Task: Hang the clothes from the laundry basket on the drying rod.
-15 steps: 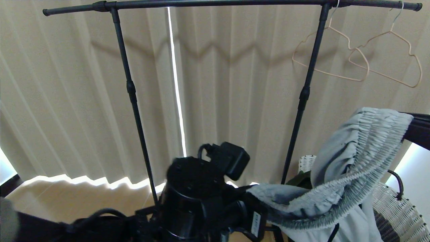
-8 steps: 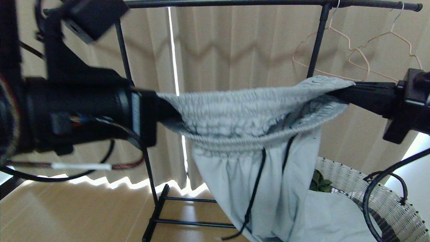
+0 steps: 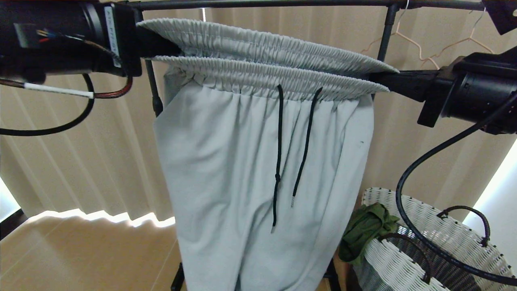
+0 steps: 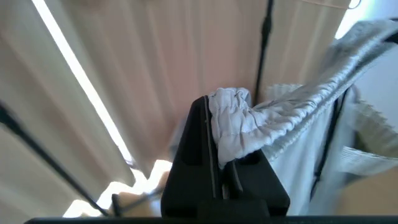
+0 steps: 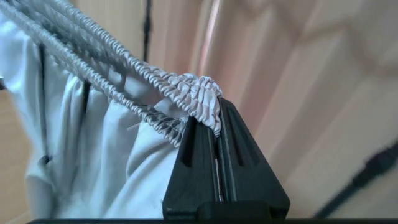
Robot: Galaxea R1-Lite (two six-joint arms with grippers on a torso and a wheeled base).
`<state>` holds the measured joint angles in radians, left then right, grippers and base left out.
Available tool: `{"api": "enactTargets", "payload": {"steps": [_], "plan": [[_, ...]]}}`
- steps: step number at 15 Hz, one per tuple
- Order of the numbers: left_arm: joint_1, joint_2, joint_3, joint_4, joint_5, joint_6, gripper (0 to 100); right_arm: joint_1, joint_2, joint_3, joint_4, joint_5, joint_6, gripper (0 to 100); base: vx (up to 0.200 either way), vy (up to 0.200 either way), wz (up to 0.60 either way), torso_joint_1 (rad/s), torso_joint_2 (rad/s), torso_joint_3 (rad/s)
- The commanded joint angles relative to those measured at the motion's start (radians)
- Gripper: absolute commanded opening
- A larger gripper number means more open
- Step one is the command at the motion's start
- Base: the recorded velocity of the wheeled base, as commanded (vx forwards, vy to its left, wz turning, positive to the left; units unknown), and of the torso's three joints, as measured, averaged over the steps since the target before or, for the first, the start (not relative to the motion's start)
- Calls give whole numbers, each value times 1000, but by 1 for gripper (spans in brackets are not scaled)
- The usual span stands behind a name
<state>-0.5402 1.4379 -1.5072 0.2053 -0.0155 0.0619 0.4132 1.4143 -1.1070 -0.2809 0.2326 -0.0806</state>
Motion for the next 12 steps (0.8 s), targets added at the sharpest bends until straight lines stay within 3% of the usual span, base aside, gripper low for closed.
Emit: {"api": "enactTargets", "payload": {"steps": [1,8,10,12], "plan": [[-29,56,27,-11,6,-27,0,-44,14,10,0,-1,-1,0,0,0,0,0,0,0],[-33,61,114,-7,49,-57,0,-74,38,10,-1,-88,-1,0,0,0,0,0,0,0],[-50,67,88,-15,49,-73,0,-77,5,12,14,-154,-4,0,0,0,0,0,0,0],[-50,96,42,-17,40,-60,0,-90,-54,27,49,-159,-11,0,0,0,0,0,0,0]]}}
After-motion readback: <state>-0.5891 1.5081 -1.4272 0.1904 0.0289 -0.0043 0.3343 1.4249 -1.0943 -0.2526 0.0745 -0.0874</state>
